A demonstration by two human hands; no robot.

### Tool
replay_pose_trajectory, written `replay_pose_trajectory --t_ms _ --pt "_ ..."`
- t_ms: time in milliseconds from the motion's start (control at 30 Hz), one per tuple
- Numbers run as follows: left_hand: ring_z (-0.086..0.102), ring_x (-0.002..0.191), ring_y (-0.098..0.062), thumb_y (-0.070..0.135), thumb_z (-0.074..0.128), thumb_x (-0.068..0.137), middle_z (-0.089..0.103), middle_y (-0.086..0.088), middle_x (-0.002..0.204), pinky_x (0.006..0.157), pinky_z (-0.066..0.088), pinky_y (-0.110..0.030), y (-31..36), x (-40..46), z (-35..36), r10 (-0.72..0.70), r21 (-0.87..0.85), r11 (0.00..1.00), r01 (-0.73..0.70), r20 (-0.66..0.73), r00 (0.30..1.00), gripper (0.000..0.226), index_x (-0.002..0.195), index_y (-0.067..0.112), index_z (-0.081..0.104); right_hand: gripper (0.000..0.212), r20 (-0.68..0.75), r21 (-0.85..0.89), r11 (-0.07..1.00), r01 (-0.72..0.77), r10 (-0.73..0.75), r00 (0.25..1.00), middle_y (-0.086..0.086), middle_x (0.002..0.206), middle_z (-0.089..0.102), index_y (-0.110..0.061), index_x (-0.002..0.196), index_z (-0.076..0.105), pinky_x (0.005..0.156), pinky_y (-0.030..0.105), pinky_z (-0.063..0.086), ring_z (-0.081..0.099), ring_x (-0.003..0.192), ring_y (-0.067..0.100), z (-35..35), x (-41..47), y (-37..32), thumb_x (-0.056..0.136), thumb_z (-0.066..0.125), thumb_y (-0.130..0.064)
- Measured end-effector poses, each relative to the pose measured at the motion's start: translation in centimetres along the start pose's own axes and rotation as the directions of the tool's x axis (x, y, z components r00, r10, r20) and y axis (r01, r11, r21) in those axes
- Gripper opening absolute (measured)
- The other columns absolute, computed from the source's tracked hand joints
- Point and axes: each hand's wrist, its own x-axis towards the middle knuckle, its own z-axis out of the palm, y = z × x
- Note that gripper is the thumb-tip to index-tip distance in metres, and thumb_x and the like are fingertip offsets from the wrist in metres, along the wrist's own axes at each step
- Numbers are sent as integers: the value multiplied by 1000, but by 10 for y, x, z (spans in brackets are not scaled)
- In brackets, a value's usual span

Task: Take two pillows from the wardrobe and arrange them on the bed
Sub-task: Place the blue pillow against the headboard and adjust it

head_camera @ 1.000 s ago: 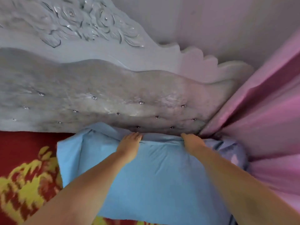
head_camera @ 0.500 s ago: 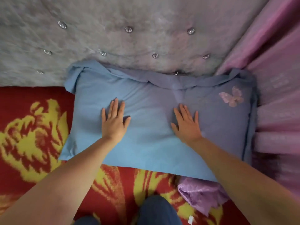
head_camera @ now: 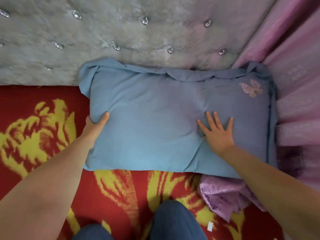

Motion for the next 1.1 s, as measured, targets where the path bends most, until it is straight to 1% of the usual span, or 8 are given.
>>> replay_pose_trajectory --t_ms 133,233,367,433,567,767,933,1100 --pt "47 129 -31 67 66 70 51 6 133 102 37 -32 -19 -34 44 6 -40 999 -3 65 998 88 141 25 36 65 122 203 953 -226 204 971 0 161 -19 -43 150 2 110 72 5 -14 147 34 -23 17 54 98 41 -42" --pt "46 131 -33 64 64 73 45 -9 145 109 39 -43 -21 -33 57 -5 -32 999 9 111 994 97 150 26 17 61 216 236 945 -229 178 960 -4 161 -17 -44 150 -1 111 70 6 -14 148 31 -25 21 65 100 35 -43" --pt "32 138 -38 62 55 84 30 -19 152 115 25 -46 -10 -25 54 -70 293 954 61 20 997 93 153 18 10 56 219 250 940 -232 178 959 -2 161 -16 -41 150 -3 111 69 2 -15 148 30 -16 16 52 102 26 -38" --pt "25 142 -39 55 50 90 22 -21 154 115 23 -49 7 -32 59 5 451 892 21 -58 998 87 152 8 12 56 241 255 936 -244 183 953 -1 161 -16 -39 150 -3 112 68 1 -14 148 30 -21 14 50 102 25 -37" --pt "16 146 -32 46 43 97 15 -17 159 117 23 -49 54 -46 67 163 606 766 -214 138 977 71 153 13 14 56 299 271 934 -232 147 943 1 163 -7 -35 152 5 115 63 8 -3 150 28 -55 15 51 101 27 -42" --pt "36 139 -29 42 47 96 37 -13 152 112 32 -48 150 -77 48 401 535 600 -594 442 803 60 148 16 31 53 212 325 926 -190 124 969 8 159 18 -26 150 22 112 53 27 26 144 28 -149 12 44 100 34 -37" --pt "45 133 -29 40 46 97 47 -12 145 109 38 -42 219 -89 -3 510 439 533 -723 515 689 53 145 18 39 40 149 332 930 -158 113 982 15 140 49 -16 134 47 103 46 44 50 126 32 -240 10 26 97 36 -28" --pt "47 128 -30 43 42 97 51 -9 140 106 38 -46 240 -97 -82 564 474 302 -827 610 556 50 144 27 37 41 79 341 921 -188 172 982 14 139 51 -22 136 47 100 42 46 53 123 32 -301 -12 -18 97 37 -32"
